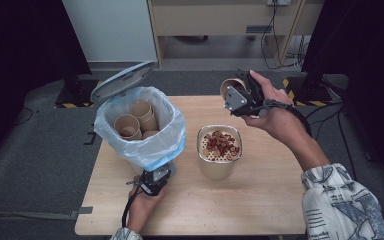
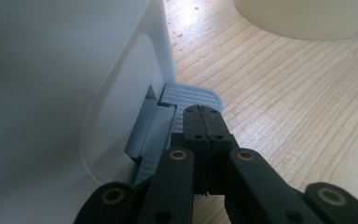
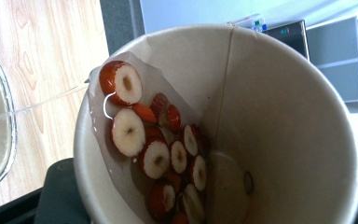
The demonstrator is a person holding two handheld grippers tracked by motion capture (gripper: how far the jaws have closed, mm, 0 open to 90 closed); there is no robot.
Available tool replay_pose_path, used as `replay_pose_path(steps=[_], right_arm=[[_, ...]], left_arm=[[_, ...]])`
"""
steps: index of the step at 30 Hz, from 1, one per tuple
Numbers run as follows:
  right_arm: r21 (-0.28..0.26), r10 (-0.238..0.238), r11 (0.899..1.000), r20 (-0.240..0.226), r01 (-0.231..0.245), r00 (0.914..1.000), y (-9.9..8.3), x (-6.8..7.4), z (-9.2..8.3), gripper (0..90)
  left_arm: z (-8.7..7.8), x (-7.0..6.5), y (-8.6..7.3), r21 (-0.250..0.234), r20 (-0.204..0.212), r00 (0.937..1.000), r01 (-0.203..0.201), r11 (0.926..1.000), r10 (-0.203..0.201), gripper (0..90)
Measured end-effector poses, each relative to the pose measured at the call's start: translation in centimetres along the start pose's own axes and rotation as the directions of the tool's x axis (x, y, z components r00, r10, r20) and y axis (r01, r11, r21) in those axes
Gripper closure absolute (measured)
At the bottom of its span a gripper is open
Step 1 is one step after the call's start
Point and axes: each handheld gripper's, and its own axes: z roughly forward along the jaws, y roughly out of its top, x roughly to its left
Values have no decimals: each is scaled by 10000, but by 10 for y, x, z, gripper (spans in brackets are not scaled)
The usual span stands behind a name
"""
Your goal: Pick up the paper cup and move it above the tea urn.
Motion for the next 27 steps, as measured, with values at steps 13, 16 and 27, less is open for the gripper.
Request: replay_pose_path(steps=[13,16,27], right_arm=[[310,-911,9955,342,901,9953,3,-1,-1,318],[236,-950,9953,359,942,9948,3,-1,-1,318],[120,-793,9968,351,789,9962,3,-3,-3,318]], left_arm=[[0,0,0,-1,10,10000,4,10000,-4,893],[0,0,0,-7,23,10000,14,10000,-14,893],[0,0,0,-16,30,10000,51,10000,-51,893]])
